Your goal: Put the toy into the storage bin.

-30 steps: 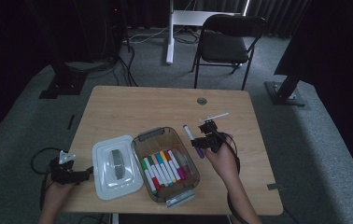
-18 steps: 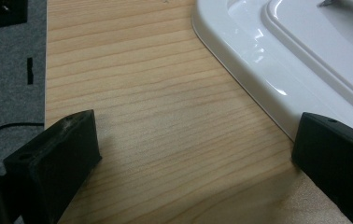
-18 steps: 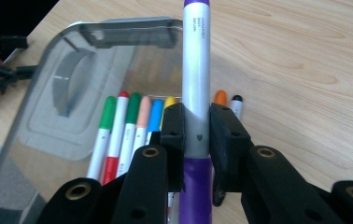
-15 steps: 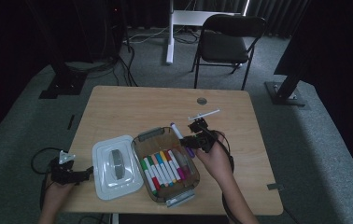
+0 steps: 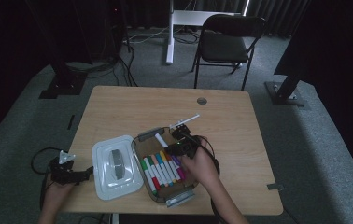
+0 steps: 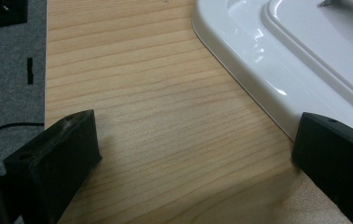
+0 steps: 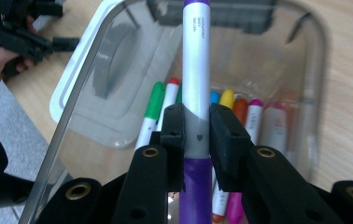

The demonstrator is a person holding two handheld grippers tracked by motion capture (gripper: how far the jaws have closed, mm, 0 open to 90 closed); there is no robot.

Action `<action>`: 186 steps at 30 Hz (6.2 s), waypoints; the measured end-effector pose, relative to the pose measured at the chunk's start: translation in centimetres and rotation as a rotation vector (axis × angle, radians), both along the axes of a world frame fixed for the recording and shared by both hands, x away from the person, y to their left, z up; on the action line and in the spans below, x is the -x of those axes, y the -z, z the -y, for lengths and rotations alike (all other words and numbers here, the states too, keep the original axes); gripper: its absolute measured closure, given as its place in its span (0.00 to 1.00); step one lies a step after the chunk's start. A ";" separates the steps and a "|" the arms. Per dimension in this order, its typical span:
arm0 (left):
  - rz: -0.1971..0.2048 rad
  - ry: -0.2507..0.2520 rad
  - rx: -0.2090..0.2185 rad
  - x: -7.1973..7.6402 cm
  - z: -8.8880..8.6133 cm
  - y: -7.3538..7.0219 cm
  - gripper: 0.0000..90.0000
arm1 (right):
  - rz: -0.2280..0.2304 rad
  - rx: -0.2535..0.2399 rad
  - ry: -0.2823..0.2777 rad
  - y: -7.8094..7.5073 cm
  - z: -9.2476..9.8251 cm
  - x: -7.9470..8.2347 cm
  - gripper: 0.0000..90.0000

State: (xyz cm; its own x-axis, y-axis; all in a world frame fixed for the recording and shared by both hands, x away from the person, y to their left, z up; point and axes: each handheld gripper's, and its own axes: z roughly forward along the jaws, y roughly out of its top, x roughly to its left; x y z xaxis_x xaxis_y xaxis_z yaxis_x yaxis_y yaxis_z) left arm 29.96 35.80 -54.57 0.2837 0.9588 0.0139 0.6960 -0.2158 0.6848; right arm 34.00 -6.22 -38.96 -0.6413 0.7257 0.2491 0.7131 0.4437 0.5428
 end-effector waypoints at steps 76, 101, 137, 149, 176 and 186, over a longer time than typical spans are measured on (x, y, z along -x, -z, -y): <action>0.000 0.001 0.000 0.0 0.0 0.0 0.01 | -0.046 0.057 -0.097 0.8 -0.9 -0.1 0.75; 0.000 0.001 0.001 0.0 0.0 0.0 0.01 | -0.012 0.015 0.101 5.5 8.4 -4.4 0.70; 0.000 0.001 0.001 0.0 0.0 0.0 0.01 | -0.112 0.125 0.128 12.4 6.6 -6.3 0.84; 0.000 0.000 0.001 0.0 0.0 0.0 0.01 | -0.106 0.088 0.205 9.7 8.1 -5.7 0.85; 0.001 0.000 0.001 0.0 0.0 0.0 0.01 | 0.040 -0.027 0.085 -1.2 2.9 -1.1 0.85; 0.000 0.001 0.000 0.0 0.0 0.0 0.01 | -0.001 -0.002 -0.011 0.1 -1.4 -0.2 0.85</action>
